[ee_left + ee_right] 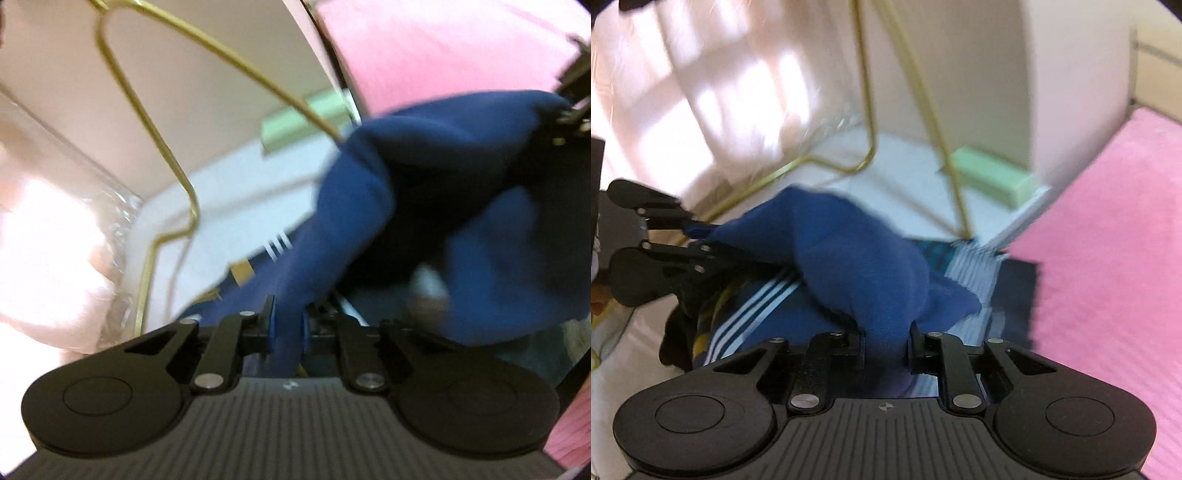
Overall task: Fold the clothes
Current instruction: 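Grasp the navy sweatshirt with both grippers and lift it off the pile, then carry the navy sweatshirt with both grippers over the pink bed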
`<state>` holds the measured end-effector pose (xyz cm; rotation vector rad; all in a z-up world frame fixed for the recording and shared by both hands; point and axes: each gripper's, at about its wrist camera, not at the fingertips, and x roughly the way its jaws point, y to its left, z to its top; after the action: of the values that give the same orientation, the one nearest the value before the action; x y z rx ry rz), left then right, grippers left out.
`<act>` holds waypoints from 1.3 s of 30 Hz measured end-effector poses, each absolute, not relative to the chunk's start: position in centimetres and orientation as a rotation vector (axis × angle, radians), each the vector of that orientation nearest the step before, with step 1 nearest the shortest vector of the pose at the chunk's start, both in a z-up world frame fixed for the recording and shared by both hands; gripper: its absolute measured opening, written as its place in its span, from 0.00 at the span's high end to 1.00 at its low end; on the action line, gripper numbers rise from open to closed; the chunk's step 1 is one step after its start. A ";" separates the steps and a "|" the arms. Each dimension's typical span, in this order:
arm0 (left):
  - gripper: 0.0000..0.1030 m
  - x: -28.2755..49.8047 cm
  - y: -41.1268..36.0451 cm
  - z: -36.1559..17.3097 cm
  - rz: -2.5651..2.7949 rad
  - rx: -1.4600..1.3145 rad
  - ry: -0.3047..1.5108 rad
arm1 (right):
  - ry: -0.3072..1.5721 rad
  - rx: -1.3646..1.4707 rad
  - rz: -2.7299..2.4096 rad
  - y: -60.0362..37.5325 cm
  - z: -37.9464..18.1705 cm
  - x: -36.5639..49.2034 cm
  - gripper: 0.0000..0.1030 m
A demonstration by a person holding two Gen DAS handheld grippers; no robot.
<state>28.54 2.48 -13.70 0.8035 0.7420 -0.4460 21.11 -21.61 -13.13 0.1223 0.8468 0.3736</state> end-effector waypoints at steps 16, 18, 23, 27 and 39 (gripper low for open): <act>0.91 -1.6 -24.0 -10.6 -1.049 0.752 0.700 | 0.947 0.117 -0.105 -50.8 -5.5 -15.5 0.83; 0.91 -6.0 -28.0 -11.7 -1.121 0.751 0.721 | 0.975 0.117 -0.159 -54.4 -5.0 -20.0 0.83; 0.90 -12.6 -37.4 -12.7 -1.287 0.783 0.682 | 0.972 0.083 -0.296 -61.6 -2.5 -27.9 0.83; 0.90 -14.3 -42.8 -10.3 -1.364 0.827 0.509 | 0.882 -0.064 -0.398 -63.0 0.0 -31.3 0.83; 0.69 -19.7 -38.2 -19.2 -1.474 0.997 0.729 | 1.071 0.015 -0.489 -58.4 -7.1 -38.2 0.22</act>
<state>-19.69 -38.18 -19.22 0.9966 0.7294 -1.4738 -38.16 -58.40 -7.05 0.0153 1.0707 -0.4891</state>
